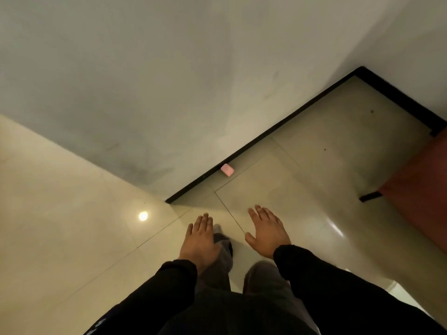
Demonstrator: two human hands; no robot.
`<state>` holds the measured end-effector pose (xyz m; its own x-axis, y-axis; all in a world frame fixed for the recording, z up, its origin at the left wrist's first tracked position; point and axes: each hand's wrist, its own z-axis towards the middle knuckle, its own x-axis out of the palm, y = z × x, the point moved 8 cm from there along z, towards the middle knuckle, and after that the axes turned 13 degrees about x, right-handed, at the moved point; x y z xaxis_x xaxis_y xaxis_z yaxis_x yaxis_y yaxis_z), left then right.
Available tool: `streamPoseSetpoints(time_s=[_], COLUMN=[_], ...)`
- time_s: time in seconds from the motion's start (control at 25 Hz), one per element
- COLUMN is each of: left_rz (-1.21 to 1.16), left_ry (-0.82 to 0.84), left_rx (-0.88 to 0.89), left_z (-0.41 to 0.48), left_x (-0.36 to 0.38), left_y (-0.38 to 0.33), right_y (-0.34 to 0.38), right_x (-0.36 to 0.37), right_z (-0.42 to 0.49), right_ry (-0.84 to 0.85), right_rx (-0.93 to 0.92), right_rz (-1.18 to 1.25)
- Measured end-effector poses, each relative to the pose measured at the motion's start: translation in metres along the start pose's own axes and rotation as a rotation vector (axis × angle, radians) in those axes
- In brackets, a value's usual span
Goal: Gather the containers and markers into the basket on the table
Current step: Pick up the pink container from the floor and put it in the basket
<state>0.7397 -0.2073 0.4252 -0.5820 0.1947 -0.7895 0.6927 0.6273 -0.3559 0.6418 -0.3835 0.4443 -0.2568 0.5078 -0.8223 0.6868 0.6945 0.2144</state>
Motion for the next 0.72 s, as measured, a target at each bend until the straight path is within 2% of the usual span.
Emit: streamPoseSetpoints(time_s=[0.12, 0.28, 0.44, 0.56, 0.72], left_rz=[0.035, 0.061, 0.085, 0.106, 0.037], left_ry=[0.031, 0.051, 0.016, 0.028, 0.013], left_rx=[0.005, 0.006, -0.019, -0.046, -0.080], left_z=[0.091, 0.223, 0.357, 0.424, 0.508], left_x=[-0.007, 0.043, 0.139, 0.198, 0.264], left_y=[0.040, 0.088, 0.153, 0.194, 0.252], right_y=[0.013, 0.013, -0.001, -0.011, -0.022], right_x=[-0.008, 0.031, 0.129, 0.192, 0.272], right_z=[0.100, 0.242, 0.384, 0.460, 0.562], right_ry=[0.003, -0.026, -0.003, 0.012, 0.011], right_rx=[0.039, 0.008, -0.032, -0.040, 0.015], right_rz=[0.040, 0.061, -0.004, -0.057, 0.009])
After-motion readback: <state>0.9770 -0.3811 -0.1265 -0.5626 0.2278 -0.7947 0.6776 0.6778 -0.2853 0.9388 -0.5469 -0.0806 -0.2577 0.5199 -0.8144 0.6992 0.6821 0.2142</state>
